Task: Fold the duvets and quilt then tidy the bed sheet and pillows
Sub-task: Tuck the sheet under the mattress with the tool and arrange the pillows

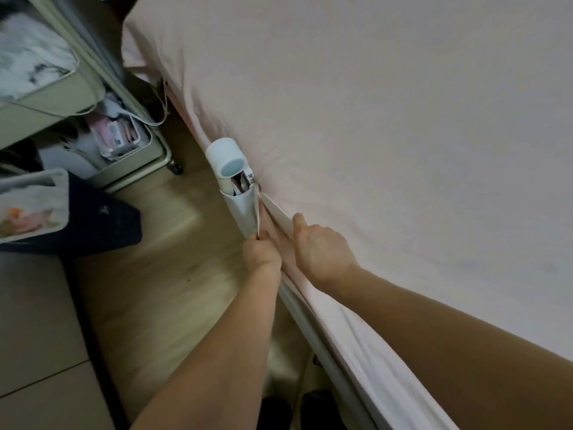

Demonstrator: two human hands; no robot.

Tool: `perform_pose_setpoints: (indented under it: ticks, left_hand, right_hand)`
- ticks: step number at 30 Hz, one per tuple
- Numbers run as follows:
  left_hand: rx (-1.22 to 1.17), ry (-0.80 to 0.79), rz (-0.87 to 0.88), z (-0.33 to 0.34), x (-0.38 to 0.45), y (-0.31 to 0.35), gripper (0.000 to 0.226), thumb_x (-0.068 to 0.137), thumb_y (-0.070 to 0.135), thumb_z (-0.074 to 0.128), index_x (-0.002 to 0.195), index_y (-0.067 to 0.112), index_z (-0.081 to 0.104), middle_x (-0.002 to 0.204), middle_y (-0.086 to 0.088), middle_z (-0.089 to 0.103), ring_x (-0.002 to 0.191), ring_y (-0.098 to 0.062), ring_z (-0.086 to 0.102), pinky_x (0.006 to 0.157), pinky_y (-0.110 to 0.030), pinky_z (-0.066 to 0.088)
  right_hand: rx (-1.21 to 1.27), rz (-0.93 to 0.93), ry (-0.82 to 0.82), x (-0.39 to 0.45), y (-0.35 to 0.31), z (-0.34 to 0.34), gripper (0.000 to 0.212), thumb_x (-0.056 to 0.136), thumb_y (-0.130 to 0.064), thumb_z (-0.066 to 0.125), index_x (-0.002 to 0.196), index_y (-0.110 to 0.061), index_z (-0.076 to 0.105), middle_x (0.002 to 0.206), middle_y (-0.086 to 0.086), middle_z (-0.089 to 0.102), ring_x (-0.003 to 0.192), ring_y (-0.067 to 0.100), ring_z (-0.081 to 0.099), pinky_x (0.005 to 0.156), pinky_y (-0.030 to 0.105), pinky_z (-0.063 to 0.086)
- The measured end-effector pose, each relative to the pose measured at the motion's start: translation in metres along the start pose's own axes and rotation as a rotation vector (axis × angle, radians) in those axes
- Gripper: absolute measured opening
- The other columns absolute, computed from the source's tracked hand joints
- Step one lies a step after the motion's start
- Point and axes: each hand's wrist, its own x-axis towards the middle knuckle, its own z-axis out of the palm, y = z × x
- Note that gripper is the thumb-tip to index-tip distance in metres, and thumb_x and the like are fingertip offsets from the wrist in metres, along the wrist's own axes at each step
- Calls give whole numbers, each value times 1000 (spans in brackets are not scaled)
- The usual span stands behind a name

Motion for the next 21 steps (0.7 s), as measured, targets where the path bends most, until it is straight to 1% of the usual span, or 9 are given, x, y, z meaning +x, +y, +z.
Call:
perform_pose_setpoints:
  ticks: [3, 5, 7, 9, 11, 13, 16, 18, 21]
  left_hand:
    - [15, -27, -6, -2, 0, 1, 36, 98, 26, 44, 107, -1, 66, 111, -21, 66, 102, -38, 63, 88, -41, 51]
    - [8, -74, -31, -2, 1, -1, 29, 96, 23, 48, 92, 1, 67, 104, -21, 68, 95, -37, 64, 82, -39, 53]
    - [-35, -119, -77, -3, 5, -6, 19, 90, 16, 56, 76, 5, 62, 96, -21, 68, 86, -36, 64, 71, -34, 48]
    - [-20, -164, -108, -8, 10, -10, 10, 86, 8, 60, 82, -1, 64, 96, -22, 68, 82, -34, 62, 66, -31, 43]
    - [-22, -192, -78, -8, 8, -9, 11, 87, 6, 57, 83, -2, 63, 86, -21, 66, 76, -28, 55, 64, -28, 40]
    - [-85, -205, -42, -10, 3, -4, 14, 87, 16, 53, 78, 6, 58, 78, -10, 60, 78, -26, 54, 67, -28, 39]
    - [-65, -200, -9, -10, 0, -3, 17, 88, 18, 55, 94, 5, 63, 87, -7, 66, 88, -27, 63, 74, -27, 43]
    - [-11, -222, -11, -13, -2, 2, 24, 91, 12, 50, 107, 5, 66, 98, -11, 68, 97, -30, 63, 80, -31, 49]
    - [15, -297, -48, -17, -4, 12, 28, 92, 10, 47, 110, 2, 65, 106, -19, 68, 105, -38, 62, 95, -46, 48]
  right_hand:
    - [-14, 27, -34, 8, -5, -8, 27, 96, -7, 32, 122, -4, 37, 107, 14, 60, 93, 35, 59, 64, 36, 34]
    - [6, 71, -69, 22, -12, -12, 28, 95, -7, 37, 123, -3, 39, 113, 15, 58, 99, 34, 58, 67, 35, 35]
    - [35, 107, -78, 41, -21, -12, 27, 95, -6, 40, 122, -3, 42, 117, 14, 57, 105, 33, 57, 70, 33, 35]
    - [68, 140, -72, 52, -27, -9, 25, 96, -8, 42, 121, -3, 44, 118, 13, 58, 107, 31, 57, 70, 32, 34]
    - [85, 148, -83, 47, -26, -4, 24, 95, -9, 44, 118, -5, 44, 115, 12, 59, 104, 31, 58, 69, 32, 34]
    - [66, 120, -95, 35, -22, -1, 22, 94, -7, 41, 116, -5, 44, 108, 13, 59, 93, 32, 58, 66, 33, 35]
    - [38, 118, -47, 6, -14, -5, 14, 94, -6, 35, 106, -8, 42, 98, 13, 59, 72, 28, 46, 61, 35, 33]
    - [25, 116, -18, -5, -14, -11, 5, 94, -7, 33, 95, -11, 37, 95, 12, 60, 68, 28, 43, 59, 35, 31]
    - [51, 123, 11, 1, -20, -21, 3, 93, -8, 38, 95, -10, 38, 95, 14, 60, 77, 34, 54, 61, 35, 32]
